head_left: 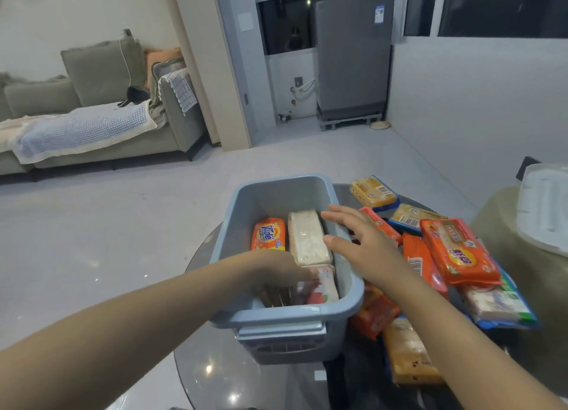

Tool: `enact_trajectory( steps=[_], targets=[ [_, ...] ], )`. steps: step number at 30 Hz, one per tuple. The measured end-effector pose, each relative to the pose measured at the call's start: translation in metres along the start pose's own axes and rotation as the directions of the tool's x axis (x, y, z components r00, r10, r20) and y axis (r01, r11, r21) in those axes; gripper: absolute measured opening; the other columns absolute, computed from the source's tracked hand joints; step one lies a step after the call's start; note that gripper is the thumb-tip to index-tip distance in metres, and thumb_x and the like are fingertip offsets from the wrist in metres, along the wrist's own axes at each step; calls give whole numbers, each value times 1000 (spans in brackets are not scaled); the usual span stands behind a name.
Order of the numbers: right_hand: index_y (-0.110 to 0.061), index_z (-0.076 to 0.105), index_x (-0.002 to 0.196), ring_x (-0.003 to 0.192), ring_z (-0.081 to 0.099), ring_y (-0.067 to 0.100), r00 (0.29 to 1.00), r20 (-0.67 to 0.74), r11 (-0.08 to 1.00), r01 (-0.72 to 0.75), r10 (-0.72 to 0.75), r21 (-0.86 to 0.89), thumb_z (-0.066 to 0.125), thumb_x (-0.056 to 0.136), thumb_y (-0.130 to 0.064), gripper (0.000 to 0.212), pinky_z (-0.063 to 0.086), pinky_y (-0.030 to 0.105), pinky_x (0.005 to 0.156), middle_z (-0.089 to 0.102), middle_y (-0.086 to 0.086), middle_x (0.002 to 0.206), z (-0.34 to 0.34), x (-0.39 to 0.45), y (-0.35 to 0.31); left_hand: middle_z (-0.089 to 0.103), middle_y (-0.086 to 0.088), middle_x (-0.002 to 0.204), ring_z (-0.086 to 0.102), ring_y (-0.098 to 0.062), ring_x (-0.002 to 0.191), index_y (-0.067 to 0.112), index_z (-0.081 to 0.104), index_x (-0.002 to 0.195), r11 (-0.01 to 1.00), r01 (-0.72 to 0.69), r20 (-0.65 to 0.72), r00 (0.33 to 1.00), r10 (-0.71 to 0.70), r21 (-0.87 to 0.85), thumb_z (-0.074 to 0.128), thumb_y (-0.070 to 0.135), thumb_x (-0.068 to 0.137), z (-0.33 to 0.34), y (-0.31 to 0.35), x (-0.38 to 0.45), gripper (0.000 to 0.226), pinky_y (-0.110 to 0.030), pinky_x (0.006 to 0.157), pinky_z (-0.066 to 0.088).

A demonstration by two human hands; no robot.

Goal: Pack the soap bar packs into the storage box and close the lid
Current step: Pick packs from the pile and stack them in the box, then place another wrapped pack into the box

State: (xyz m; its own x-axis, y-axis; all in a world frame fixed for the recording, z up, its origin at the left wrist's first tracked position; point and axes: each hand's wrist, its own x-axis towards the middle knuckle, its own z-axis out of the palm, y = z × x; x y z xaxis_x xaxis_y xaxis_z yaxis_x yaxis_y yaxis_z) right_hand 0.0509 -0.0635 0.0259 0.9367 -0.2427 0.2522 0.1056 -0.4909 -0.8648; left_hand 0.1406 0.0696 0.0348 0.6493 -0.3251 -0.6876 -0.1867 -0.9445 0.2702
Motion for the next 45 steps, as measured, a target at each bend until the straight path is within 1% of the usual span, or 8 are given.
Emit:
enact_trajectory(
  steps=[6,8,12,20,25,32,38,45],
  targets=[
    [-35,55,122,120,48,2,998,-5,989,-61,62,133,55,91,-25,33,41,11,87,43,-19,135,-16,-20,7,70,-7,104,68,-22,93,14,65,104,960,-228,-365,918,157,-161,45,49,91,-6,0,-27,41,-32,84,52],
    [-38,58,119,105,58,2,994,-21,982,-101,106,158,54,91,-28,30,47,6,68,49,-17,133,-27,-28,11,68,-1,110,64,-13,93,22,65,109,895,-359,-446,869,216,-265,50,43,90,1,6,-43,31,-23,72,48],
    [-45,57,105,91,63,1,988,-28,981,-146,151,130,55,90,-26,24,53,22,79,62,-15,115,-50,-43,21,61,8,119,53,-7,109,29,58,123,759,-559,-553,768,322,-335,52,35,91,24,27,-66,33,-21,60,40],
    [-39,62,93,84,67,11,956,-95,956,-266,279,126,53,90,-23,19,57,35,74,67,-8,98,-81,-58,43,21,2,157,13,-11,146,24,43,138,717,-690,-714,549,435,-94,50,18,91,67,78,-79,48,-19,108,13],
    [-30,66,103,85,69,14,949,-62,934,-293,311,204,49,93,-26,19,54,22,65,69,-4,100,-100,-48,51,41,28,124,40,12,110,49,45,116,564,-751,-699,606,381,-344,46,17,94,84,112,-70,39,9,76,28],
    [-12,67,106,99,66,16,938,-2,921,-341,348,188,49,94,-25,25,54,25,77,70,5,103,-93,-22,64,34,-5,151,36,-18,136,16,24,148,461,-632,-669,736,106,-623,45,17,94,98,128,-13,58,-34,111,32],
    [-15,58,125,113,54,16,925,11,913,-373,380,-165,43,96,-28,35,39,22,76,59,2,130,-76,8,77,26,-15,153,31,-29,139,8,20,149,408,-557,-658,736,-162,-723,48,7,91,98,134,24,65,-36,114,27],
    [-6,68,103,68,49,11,893,87,892,-427,442,-150,43,95,-26,34,36,25,56,60,1,81,-64,25,87,58,-15,132,57,-33,119,10,49,133,243,-432,-481,852,-205,-869,44,11,93,93,127,61,41,-49,102,45]
  ],
)
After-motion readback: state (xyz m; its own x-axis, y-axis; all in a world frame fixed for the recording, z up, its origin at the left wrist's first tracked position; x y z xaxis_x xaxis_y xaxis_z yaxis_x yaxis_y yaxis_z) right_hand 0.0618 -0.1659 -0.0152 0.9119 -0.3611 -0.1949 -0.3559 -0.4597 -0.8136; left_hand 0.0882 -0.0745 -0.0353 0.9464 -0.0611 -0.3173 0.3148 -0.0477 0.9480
